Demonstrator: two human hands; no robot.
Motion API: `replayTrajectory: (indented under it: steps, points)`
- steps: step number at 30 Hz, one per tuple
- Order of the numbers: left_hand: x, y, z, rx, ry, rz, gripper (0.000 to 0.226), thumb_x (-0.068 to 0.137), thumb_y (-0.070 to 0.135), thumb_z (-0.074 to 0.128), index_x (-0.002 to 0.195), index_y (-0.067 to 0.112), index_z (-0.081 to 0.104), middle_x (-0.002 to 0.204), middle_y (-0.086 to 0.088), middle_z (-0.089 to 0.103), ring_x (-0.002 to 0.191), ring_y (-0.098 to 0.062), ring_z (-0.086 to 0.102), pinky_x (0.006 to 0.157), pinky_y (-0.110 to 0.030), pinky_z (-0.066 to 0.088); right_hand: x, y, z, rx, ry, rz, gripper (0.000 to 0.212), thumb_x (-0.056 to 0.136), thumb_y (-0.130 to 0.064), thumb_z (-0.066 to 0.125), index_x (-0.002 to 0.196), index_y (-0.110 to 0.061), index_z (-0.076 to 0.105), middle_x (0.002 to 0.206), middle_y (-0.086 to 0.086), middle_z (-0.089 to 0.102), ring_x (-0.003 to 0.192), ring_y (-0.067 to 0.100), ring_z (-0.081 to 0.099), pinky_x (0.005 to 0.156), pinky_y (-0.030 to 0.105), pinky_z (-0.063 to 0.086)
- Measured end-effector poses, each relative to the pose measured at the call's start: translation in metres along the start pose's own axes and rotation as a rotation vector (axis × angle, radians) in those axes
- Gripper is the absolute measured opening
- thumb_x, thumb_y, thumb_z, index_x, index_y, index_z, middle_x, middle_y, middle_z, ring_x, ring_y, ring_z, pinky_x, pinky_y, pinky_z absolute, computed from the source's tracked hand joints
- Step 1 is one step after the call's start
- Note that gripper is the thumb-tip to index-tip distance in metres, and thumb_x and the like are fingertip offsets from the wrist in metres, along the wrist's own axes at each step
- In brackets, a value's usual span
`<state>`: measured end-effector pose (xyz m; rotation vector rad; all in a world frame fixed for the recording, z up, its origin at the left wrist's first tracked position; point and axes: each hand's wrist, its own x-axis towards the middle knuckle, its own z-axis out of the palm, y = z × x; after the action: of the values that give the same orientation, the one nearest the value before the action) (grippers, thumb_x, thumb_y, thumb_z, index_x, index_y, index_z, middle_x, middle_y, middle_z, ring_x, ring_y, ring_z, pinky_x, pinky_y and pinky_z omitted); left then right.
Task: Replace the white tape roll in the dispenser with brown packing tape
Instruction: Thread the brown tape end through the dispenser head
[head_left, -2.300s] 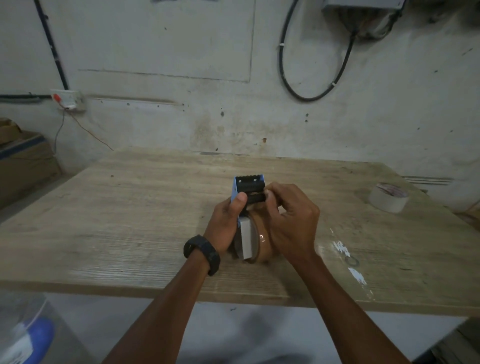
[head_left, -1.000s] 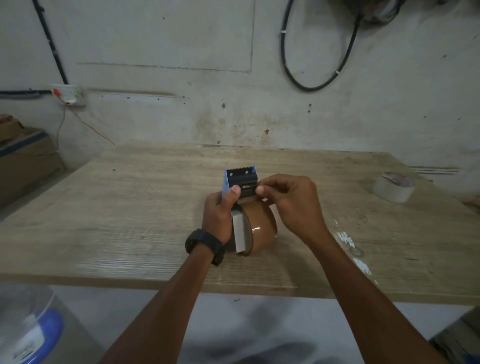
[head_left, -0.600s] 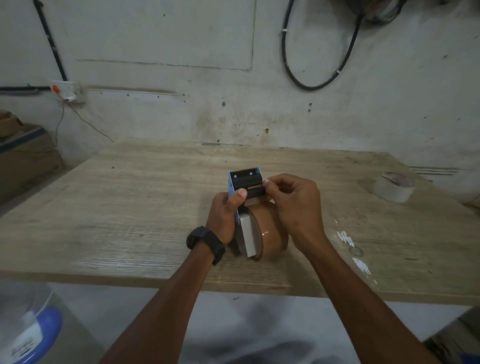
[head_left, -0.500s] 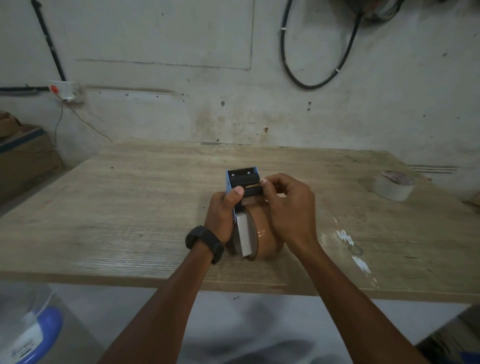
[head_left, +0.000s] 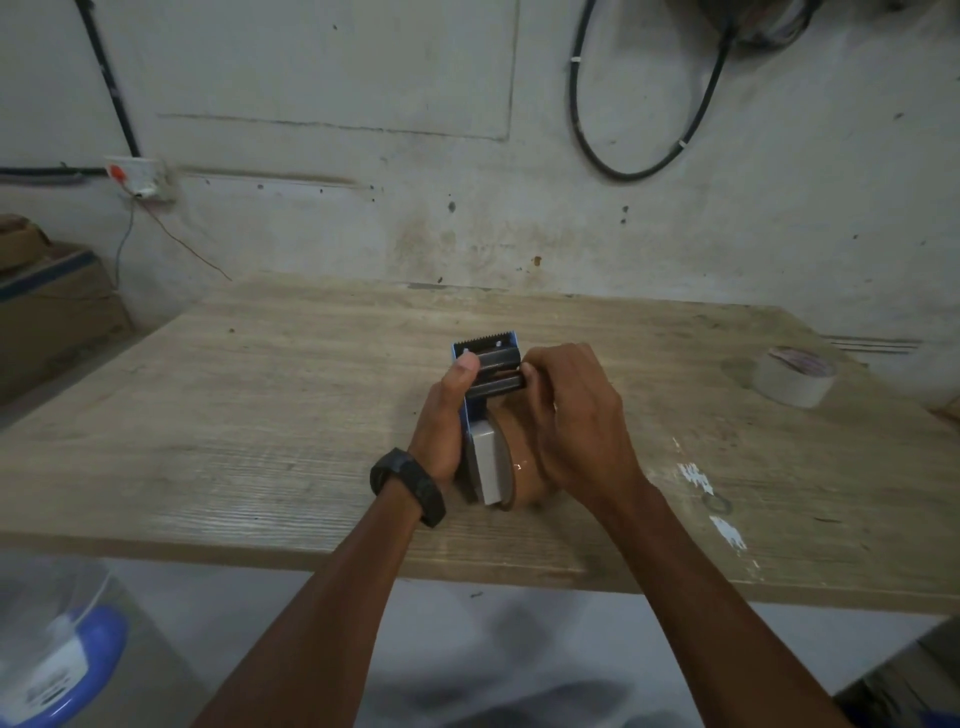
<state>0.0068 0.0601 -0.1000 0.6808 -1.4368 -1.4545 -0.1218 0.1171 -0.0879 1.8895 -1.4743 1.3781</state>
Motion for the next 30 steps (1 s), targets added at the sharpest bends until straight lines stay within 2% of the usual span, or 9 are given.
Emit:
replayTrajectory:
  steps: [4, 6, 9, 14, 17, 20, 22, 27, 30]
  points:
    - [-0.002, 0.002, 0.0, 0.141, -0.022, 0.031, 0.046, 0.065, 0.089, 0.039, 0.082, 0.06, 0.071, 0.083, 0.027, 0.075, 0.08, 0.004, 0.07, 0.095, -0.045, 0.052, -0.004, 0.005, -0.002, 0.002, 0.017, -0.04, 0.008, 0.097, -0.009, 0.047, 0.096, -0.01, 0.054, 0.089, 0.008, 0.058, 0.084, 0.011, 0.046, 0.075, 0.012, 0.033]
    - [-0.001, 0.001, -0.001, 0.155, -0.057, 0.014, 0.062, 0.049, 0.104, 0.035, 0.083, 0.064, 0.068, 0.084, 0.026, 0.075, 0.082, 0.002, 0.072, 0.094, -0.043, 0.053, -0.005, 0.007, -0.003, 0.005, 0.045, -0.003, 0.008, 0.096, -0.006, 0.049, 0.095, -0.008, 0.057, 0.089, 0.007, 0.058, 0.084, 0.006, 0.042, 0.077, 0.007, 0.033]
    - [0.002, 0.0, 0.0, 0.114, -0.037, 0.007, 0.071, 0.04, 0.106, 0.034, 0.083, 0.062, 0.07, 0.085, 0.018, 0.077, 0.087, -0.004, 0.073, 0.097, -0.045, 0.052, -0.006, 0.006, -0.002, -0.008, 0.082, 0.016, 0.01, 0.095, -0.004, 0.052, 0.093, -0.003, 0.061, 0.087, 0.008, 0.059, 0.084, 0.004, 0.04, 0.079, 0.005, 0.032]
    - [0.005, 0.002, 0.004, 0.131, -0.007, -0.036, 0.074, 0.046, 0.105, 0.032, 0.083, 0.056, 0.073, 0.097, 0.0, 0.078, 0.1, -0.025, 0.073, 0.1, -0.053, 0.051, -0.003, 0.009, -0.002, -0.058, 0.104, -0.013, 0.014, 0.095, -0.005, 0.05, 0.091, 0.001, 0.063, 0.086, 0.012, 0.061, 0.082, 0.013, 0.046, 0.079, 0.006, 0.031]
    - [0.007, 0.003, 0.003, 0.132, -0.02, -0.069, 0.063, 0.064, 0.097, 0.027, 0.082, 0.058, 0.073, 0.095, 0.004, 0.077, 0.102, -0.024, 0.071, 0.103, -0.052, 0.049, -0.001, 0.009, -0.002, -0.065, 0.106, 0.061, 0.01, 0.094, -0.004, 0.054, 0.092, -0.001, 0.064, 0.086, 0.008, 0.062, 0.08, 0.007, 0.045, 0.077, 0.003, 0.032]
    - [0.008, 0.001, 0.004, 0.156, -0.047, -0.077, 0.064, 0.059, 0.099, 0.028, 0.087, 0.06, 0.071, 0.093, 0.008, 0.078, 0.1, -0.02, 0.072, 0.099, -0.045, 0.052, 0.004, 0.004, -0.004, 0.024, 0.124, 0.214, 0.008, 0.095, -0.003, 0.058, 0.092, -0.006, 0.064, 0.085, 0.001, 0.063, 0.074, 0.004, 0.05, 0.07, 0.004, 0.037]
    - [0.007, 0.002, 0.006, 0.179, -0.042, -0.069, 0.056, 0.071, 0.088, 0.023, 0.086, 0.061, 0.07, 0.092, 0.009, 0.077, 0.099, -0.018, 0.072, 0.101, -0.047, 0.051, 0.007, 0.005, -0.006, 0.037, 0.093, 0.249, 0.008, 0.097, -0.005, 0.057, 0.093, -0.008, 0.064, 0.086, -0.002, 0.062, 0.075, 0.006, 0.052, 0.07, 0.008, 0.039]
    - [0.008, 0.003, 0.014, 0.262, 0.026, -0.107, 0.062, 0.082, 0.074, 0.019, 0.087, 0.036, 0.067, 0.093, -0.003, 0.075, 0.094, -0.025, 0.071, 0.096, -0.045, 0.053, 0.016, 0.009, -0.011, -0.152, -0.1, 0.201, 0.009, 0.098, -0.008, 0.055, 0.097, -0.008, 0.064, 0.092, -0.001, 0.057, 0.081, 0.009, 0.049, 0.067, 0.018, 0.037]
    - [0.009, 0.004, 0.017, 0.291, 0.032, -0.114, 0.064, 0.078, 0.076, 0.019, 0.085, 0.034, 0.066, 0.086, -0.002, 0.074, 0.088, -0.023, 0.071, 0.086, -0.037, 0.053, 0.02, 0.0, -0.007, -0.145, -0.09, 0.385, 0.012, 0.101, -0.012, 0.051, 0.097, -0.012, 0.063, 0.091, -0.001, 0.062, 0.079, 0.009, 0.054, 0.065, 0.018, 0.042]
